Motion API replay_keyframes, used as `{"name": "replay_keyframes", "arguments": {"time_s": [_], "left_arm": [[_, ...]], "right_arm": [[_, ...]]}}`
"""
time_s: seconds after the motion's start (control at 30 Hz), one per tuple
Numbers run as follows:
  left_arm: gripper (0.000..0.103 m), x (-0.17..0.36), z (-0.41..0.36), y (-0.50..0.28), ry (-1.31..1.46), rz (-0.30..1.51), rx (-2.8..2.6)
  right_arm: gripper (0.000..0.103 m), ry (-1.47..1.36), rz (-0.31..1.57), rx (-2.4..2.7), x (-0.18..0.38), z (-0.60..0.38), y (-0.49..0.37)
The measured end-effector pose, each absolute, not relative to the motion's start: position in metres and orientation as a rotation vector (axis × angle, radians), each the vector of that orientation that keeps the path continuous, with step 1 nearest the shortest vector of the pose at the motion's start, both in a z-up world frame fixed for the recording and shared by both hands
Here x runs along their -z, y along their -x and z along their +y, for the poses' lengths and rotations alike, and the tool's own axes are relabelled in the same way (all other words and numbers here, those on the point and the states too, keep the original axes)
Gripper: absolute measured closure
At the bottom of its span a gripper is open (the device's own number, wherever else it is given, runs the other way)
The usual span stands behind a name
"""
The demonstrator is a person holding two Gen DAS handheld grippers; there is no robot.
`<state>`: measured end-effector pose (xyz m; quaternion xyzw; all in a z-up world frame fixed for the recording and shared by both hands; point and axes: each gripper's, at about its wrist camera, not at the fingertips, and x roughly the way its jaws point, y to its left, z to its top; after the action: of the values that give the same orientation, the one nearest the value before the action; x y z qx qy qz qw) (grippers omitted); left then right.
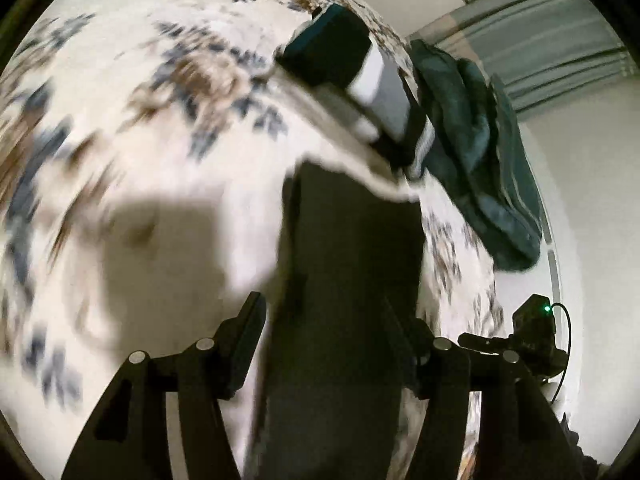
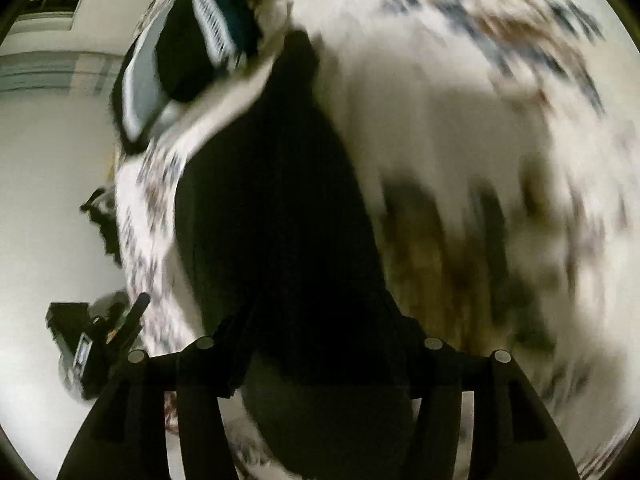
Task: Fold small clothes
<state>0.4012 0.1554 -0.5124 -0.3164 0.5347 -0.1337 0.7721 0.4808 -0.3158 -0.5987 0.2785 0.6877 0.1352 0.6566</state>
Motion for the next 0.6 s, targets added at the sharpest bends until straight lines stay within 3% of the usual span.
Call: {"name": "replay_keyframes", "arguments": {"time_s": [0.13, 0.33, 0.5, 0.53, 0.57, 0.6], "left_arm": [[0.046, 0.508, 0.14, -0.313, 0.634, 1.225, 0.251], [0.046, 0.552, 0.113, -0.177, 0.658, 1.42, 0.166], [0.048, 0.584, 0.075, -0.13, 0.571, 1.496, 0.173], [0.056, 0.59, 0.067, -0.125, 0.55, 1.499, 0.181], [0.088, 0.592, 0.063, -0.124, 0.538, 1.5, 0.178], [0.103, 0.597, 0.059, -0.123, 0.525, 1.513, 0.165]], "right_arm": [[0.044, -0.638, 1.606, -0.32, 0.602, -0.306, -0.389], [0.044, -0.719, 1.729, -0.262, 0.652, -0.306, -0.251], [0.044, -0.733, 1.778, -0.21, 0.69, -0.292, -0.185], [0.044, -0.754, 1.788, -0.21, 0.697, -0.292, -0.176], [0.044, -0.778, 1.799, -0.205, 0.705, -0.289, -0.167], [0.044, -0.804, 1.798, -0.205, 0.711, -0.286, -0.159]]}}
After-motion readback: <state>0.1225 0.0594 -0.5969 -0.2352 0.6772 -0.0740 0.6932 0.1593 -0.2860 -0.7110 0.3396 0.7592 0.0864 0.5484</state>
